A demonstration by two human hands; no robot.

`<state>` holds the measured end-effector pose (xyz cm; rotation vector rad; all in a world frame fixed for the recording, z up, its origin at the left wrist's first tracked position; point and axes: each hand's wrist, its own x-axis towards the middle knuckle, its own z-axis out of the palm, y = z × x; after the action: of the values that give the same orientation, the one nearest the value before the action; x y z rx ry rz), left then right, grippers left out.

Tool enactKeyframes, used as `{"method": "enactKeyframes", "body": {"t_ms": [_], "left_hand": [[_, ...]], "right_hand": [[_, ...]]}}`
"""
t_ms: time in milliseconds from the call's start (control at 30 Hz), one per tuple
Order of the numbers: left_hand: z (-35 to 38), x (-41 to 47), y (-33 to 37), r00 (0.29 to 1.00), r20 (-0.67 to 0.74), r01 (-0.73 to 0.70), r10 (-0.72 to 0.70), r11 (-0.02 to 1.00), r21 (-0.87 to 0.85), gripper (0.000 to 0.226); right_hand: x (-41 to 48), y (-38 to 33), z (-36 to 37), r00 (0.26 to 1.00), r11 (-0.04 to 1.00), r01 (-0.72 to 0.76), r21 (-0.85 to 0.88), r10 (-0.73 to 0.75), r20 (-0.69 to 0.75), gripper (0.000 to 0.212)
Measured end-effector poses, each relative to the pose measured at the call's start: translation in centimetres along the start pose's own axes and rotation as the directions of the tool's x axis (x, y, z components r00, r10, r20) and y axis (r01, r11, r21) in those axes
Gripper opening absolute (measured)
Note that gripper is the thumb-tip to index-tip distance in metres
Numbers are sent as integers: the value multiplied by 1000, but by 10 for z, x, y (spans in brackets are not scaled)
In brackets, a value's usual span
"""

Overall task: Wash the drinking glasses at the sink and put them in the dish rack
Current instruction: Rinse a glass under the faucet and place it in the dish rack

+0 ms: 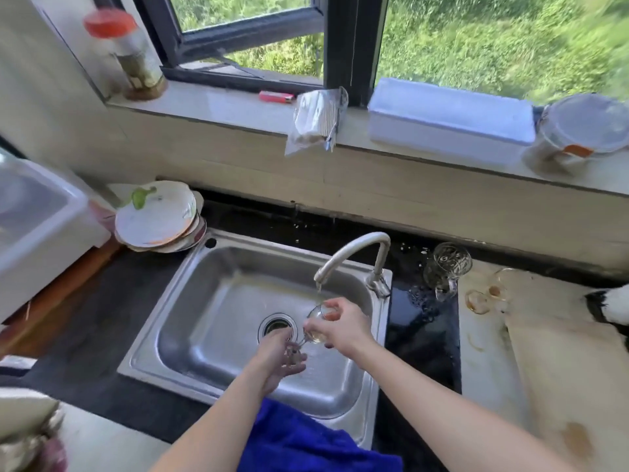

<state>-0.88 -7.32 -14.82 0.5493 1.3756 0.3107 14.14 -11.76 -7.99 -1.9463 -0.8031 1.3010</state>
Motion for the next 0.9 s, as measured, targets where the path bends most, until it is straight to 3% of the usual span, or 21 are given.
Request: {"method": "enactKeyframes", "body": {"t_ms": [100, 233, 400, 500, 667, 733, 833, 900], "left_hand": [[-10, 22, 3, 995, 74, 67, -62, 995, -76, 9], [-18, 47, 14, 987, 117, 117, -108, 990, -78, 9], [-19, 58, 31, 942, 252, 204, -221, 975, 90, 12], [-18, 58, 36, 925, 273, 224, -265, 959, 171, 18], [-20, 59, 42, 956, 264, 89, -131, 982, 164, 26], [-25, 57, 45, 960, 260, 61, -102, 985, 158, 25], [-36, 53, 43, 937, 295, 116, -188, 963, 243, 19], [-38, 52, 41, 942, 290, 108, -167, 972, 207, 18]], "right_hand": [[12, -9, 17, 998, 998, -50, 37, 52, -34, 62], [25, -13, 26, 994, 996, -90, 2, 90, -63, 67], [29, -7, 24, 1000, 1000, -17, -16, 17, -15, 82], [34, -4, 21, 999, 999, 29, -25, -29, 20, 79], [42, -11, 20, 994, 999, 32, 5, -31, -103, 60], [44, -13, 18, 997, 999, 44, -13, -44, -59, 62], [44, -18, 11, 992, 996, 84, -40, -80, 96, 68], [44, -20, 10, 994, 997, 76, -27, -74, 75, 57]]}}
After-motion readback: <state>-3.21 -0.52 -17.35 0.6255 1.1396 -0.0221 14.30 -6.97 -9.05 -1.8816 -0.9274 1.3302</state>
